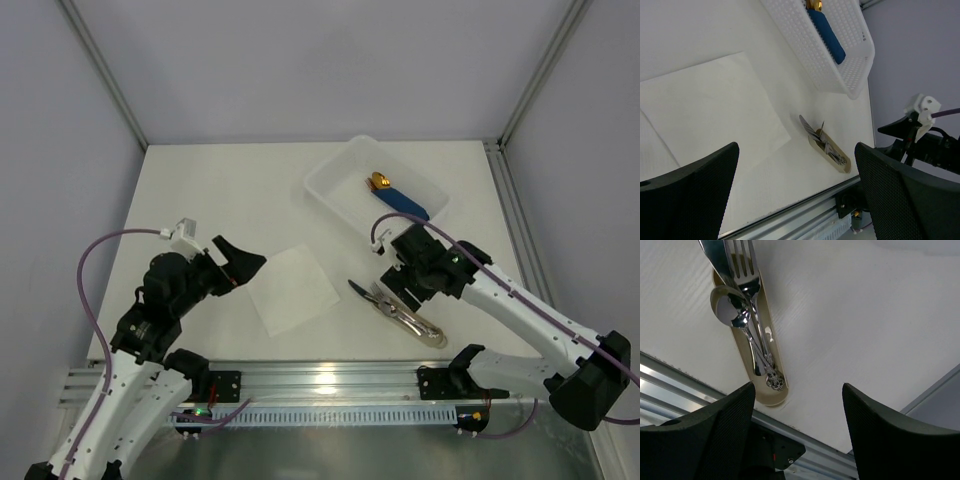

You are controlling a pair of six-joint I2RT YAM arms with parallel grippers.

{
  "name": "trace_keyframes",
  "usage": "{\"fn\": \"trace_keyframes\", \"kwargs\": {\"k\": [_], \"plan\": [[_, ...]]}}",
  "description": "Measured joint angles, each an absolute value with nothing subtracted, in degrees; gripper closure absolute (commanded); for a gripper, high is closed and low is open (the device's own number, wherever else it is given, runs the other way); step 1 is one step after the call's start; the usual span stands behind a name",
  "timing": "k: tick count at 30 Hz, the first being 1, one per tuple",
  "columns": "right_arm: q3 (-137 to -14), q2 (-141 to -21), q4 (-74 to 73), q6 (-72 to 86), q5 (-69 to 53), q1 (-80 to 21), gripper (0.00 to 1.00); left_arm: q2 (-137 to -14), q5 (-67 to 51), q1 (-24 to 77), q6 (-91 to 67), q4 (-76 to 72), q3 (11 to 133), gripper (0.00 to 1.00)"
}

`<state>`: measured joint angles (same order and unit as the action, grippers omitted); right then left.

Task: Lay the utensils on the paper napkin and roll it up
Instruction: Move the container to the center of the board.

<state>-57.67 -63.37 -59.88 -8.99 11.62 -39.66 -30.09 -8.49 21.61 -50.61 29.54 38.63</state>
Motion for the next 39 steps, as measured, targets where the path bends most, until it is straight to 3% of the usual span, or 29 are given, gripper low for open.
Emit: {"fn": "trace_keyframes", "kwargs": {"k": [3,4,8,11,27,39], "plan": [[-52.8,-61.7,-59.9,-10.6,11.4,-40.1,0.31,-30.1,-8.7,21.6,-50.8,28.8,38.3,0.01],[-51.5,-60.7,-59.9,-11.0,11.4,-40.2,0.37,-30.1,-8.8,21.6,-50.8,28.6,38.1,0.01],[-48.7,-55.7,-59.6,-12.2,11.5,-40.4,0.42,-30.3,-9.5,21.6,-51.3,27.6,37.3,0.01],[-47.7,-54.0,-59.6,-13.2,11.4,-40.5,0.54,-30.9,-10.0,21.6,-51.9,27.0,37.1,0.01],[-51.3,-71.6,-59.3,-15.3,7.9,-45.6,0.59,-31.9,-11.4,21.6,-53.9,24.4,35.2,0.01],[-53.1,-76.8,-58.0,-17.0,9.0,-45.7,0.58,-33.0,-11.8,21.6,-53.9,23.7,35.2,0.01]]}}
